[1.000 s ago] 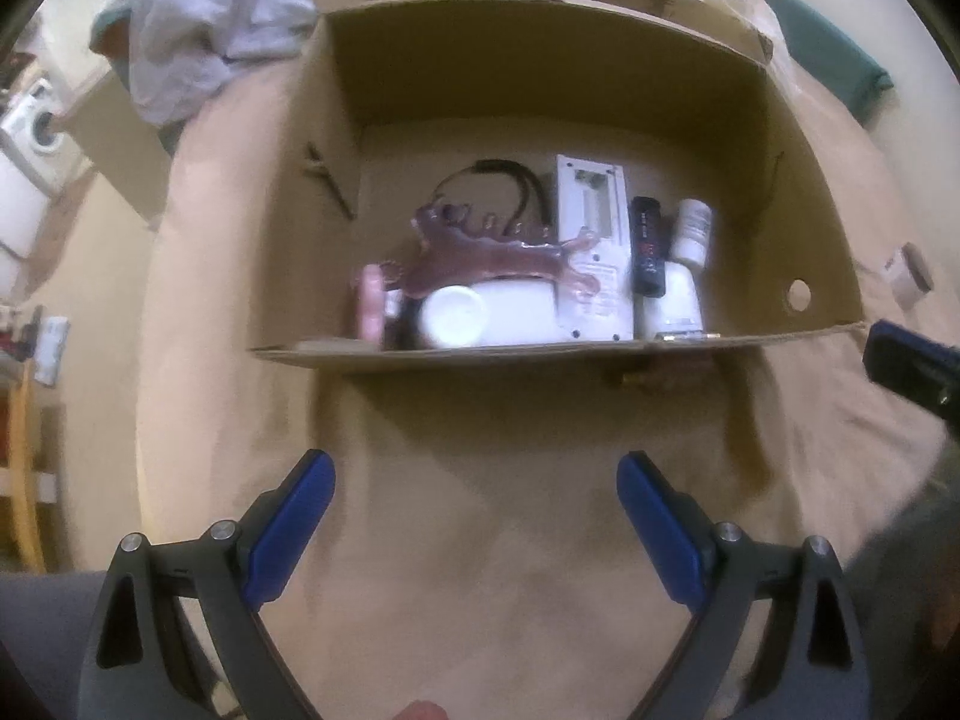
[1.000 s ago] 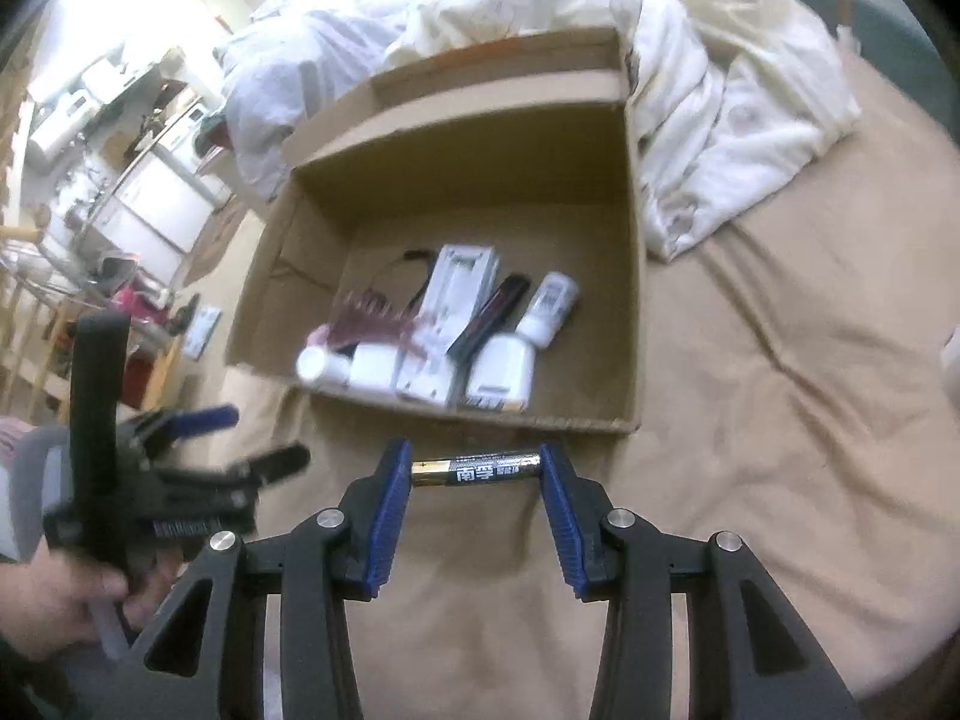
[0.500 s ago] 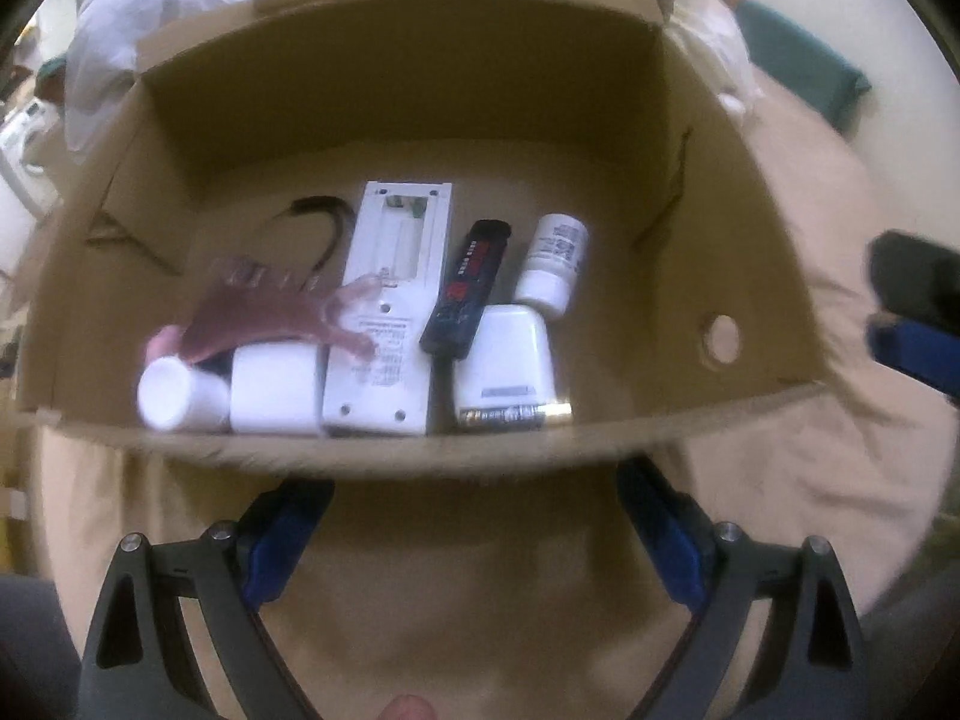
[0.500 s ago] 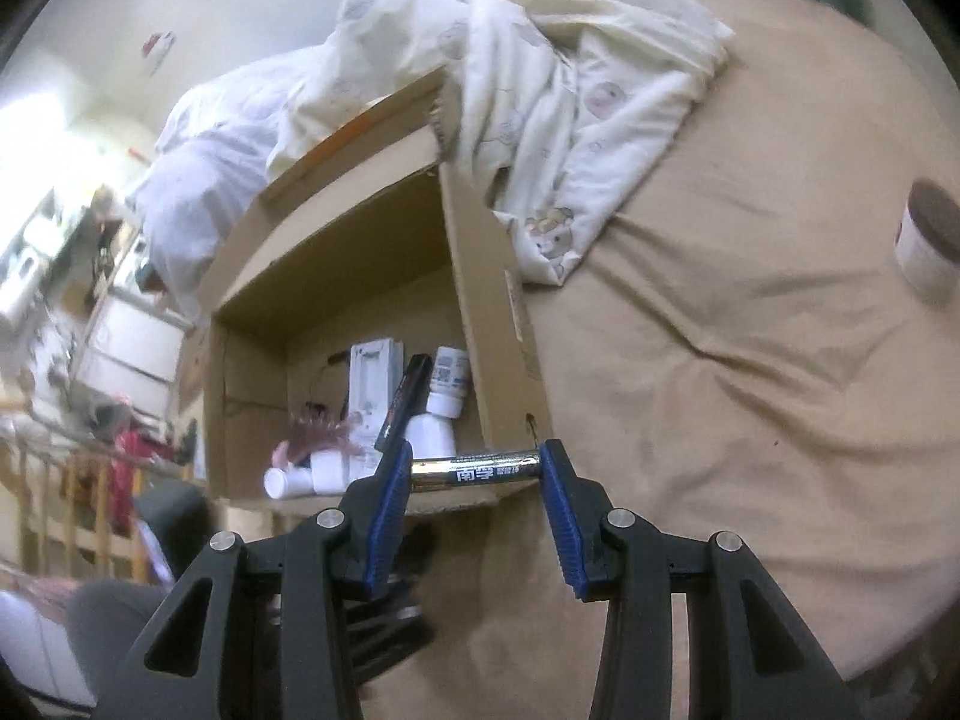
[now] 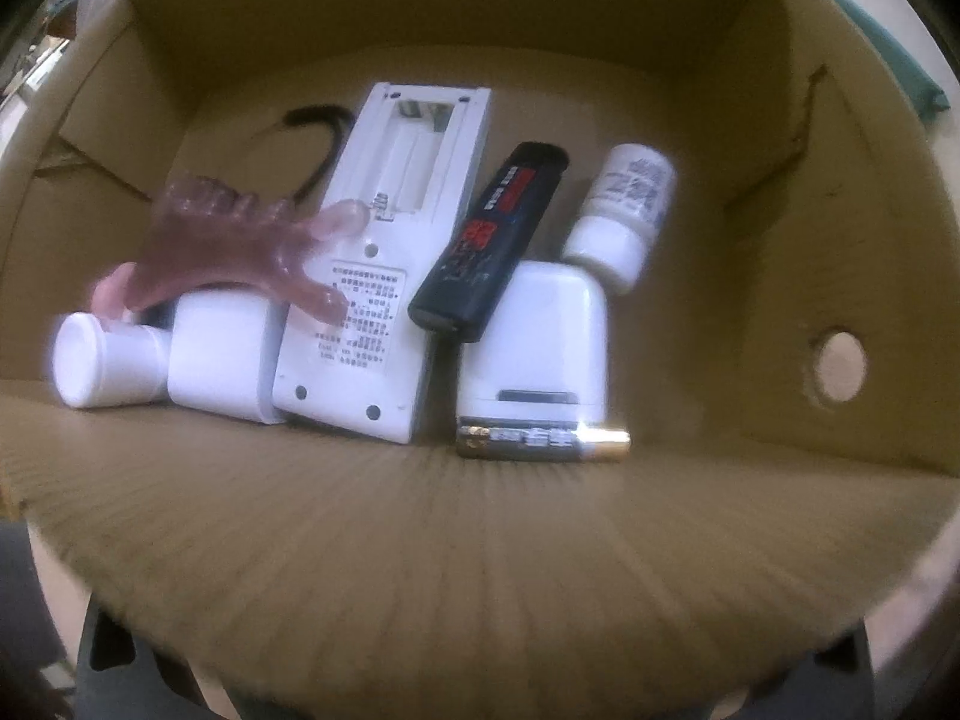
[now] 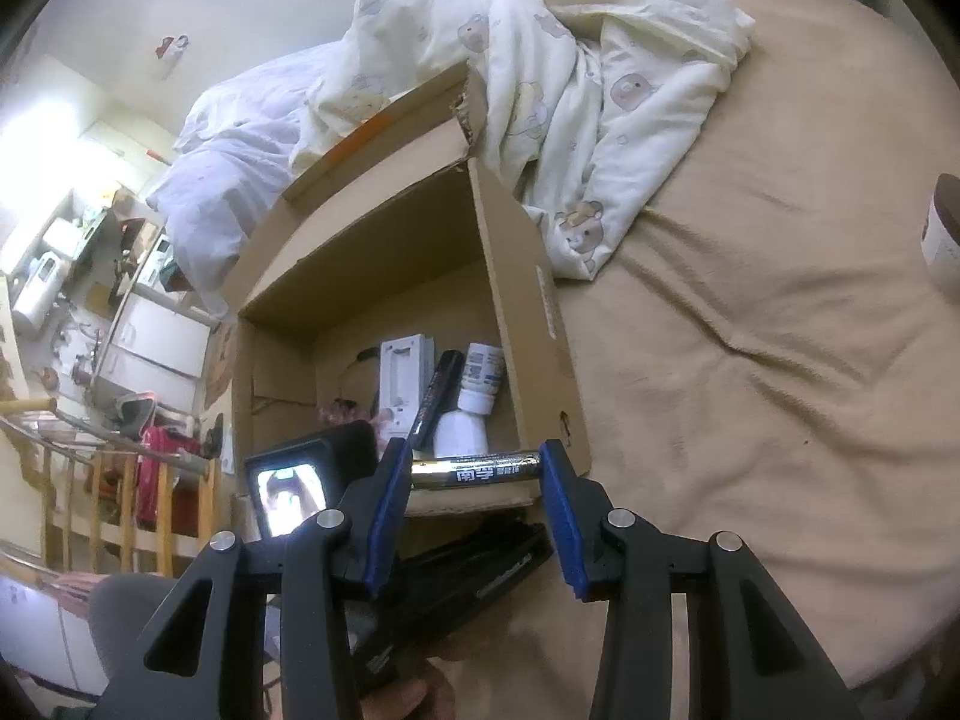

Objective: Organize rigid objects

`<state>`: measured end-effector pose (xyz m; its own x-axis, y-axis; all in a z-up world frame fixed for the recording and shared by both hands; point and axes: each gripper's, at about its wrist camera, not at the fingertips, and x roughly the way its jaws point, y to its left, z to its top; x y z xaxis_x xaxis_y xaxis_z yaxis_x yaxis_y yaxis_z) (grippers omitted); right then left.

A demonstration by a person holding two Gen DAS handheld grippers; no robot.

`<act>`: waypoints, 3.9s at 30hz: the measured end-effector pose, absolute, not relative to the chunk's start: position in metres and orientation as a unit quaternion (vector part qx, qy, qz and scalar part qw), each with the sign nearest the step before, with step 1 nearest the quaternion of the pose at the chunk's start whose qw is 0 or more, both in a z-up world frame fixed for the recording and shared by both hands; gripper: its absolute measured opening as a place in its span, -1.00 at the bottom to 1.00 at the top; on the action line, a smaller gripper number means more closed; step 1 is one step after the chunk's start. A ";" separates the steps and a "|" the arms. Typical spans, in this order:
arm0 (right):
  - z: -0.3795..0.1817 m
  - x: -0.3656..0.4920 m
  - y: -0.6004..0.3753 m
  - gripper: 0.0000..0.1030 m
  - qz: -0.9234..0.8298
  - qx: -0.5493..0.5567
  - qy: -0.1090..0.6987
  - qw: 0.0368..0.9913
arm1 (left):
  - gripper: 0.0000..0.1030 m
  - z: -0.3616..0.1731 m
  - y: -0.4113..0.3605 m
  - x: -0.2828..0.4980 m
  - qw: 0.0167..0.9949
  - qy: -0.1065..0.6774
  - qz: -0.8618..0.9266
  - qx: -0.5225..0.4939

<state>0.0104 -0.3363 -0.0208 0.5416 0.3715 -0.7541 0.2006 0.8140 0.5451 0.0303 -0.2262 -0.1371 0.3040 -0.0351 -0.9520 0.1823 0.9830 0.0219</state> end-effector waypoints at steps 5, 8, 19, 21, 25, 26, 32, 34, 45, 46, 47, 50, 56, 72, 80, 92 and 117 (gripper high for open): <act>-0.023 0.010 -0.336 -0.12 0.056 0.308 0.479 0.820 | 0.30 -0.134 -0.222 0.019 0.815 0.569 -0.085 0.074; -0.023 0.010 -0.336 -0.12 0.056 0.309 0.480 0.819 | 0.12 -0.130 -0.218 0.011 0.814 0.568 -0.097 0.068; -0.028 0.012 -0.334 -0.12 0.049 0.294 0.490 0.819 | 0.12 -0.121 -0.182 0.001 0.810 0.576 -0.089 0.073; -0.028 0.013 -0.333 -0.12 0.045 0.290 0.493 0.819 | 0.12 -0.120 -0.164 0.000 0.810 0.577 -0.078 0.071; -0.031 0.014 -0.330 -0.12 0.036 0.275 0.500 0.821 | 0.13 -0.114 -0.127 -0.002 0.806 0.585 -0.055 0.064; -0.031 0.014 -0.329 -0.12 0.035 0.272 0.501 0.821 | 0.13 -0.110 -0.118 -0.003 0.806 0.586 -0.053 0.063; -0.030 0.014 -0.324 -0.12 0.031 0.251 0.503 0.827 | 0.13 -0.061 -0.078 -0.014 0.830 0.549 -0.069 0.074; -0.029 0.014 -0.321 -0.12 0.032 0.241 0.501 0.831 | 0.13 -0.042 -0.072 -0.018 0.839 0.533 -0.077 0.079; -0.016 0.013 -0.301 -0.12 0.038 0.188 0.483 0.854 | 0.13 0.018 -0.072 0.009 0.859 0.494 -0.108 0.079; -0.015 0.014 -0.300 -0.12 0.039 0.186 0.480 0.857 | 0.13 0.021 -0.072 0.013 0.860 0.492 -0.111 0.079; -0.013 0.014 -0.299 -0.12 0.040 0.184 0.476 0.859 | 0.13 0.021 -0.073 0.015 0.861 0.490 -0.112 0.080; -0.008 0.018 -0.296 -0.12 0.042 0.177 0.468 0.865 | 0.13 0.025 -0.075 0.024 0.864 0.483 -0.116 0.085; -0.002 0.032 -0.291 -0.12 0.044 0.157 0.455 0.875 | 0.13 0.027 -0.079 0.050 0.864 0.482 -0.124 0.078; -0.032 0.087 -0.247 -0.12 0.079 0.100 0.487 0.864 | 0.13 -0.025 -0.105 0.097 0.838 0.519 -0.134 0.105; -0.048 0.088 -0.244 -0.12 0.075 0.101 0.520 0.845 | 0.13 -0.039 -0.108 0.098 0.828 0.533 -0.129 0.114; -0.043 0.086 -0.250 -0.08 0.078 0.123 0.507 0.850 | 0.39 -0.034 -0.105 0.093 0.833 0.527 -0.131 0.105; 0.041 0.035 -0.254 1.00 0.069 0.144 0.403 0.901 | 0.99 0.075 -0.058 0.033 0.898 0.427 -0.068 0.077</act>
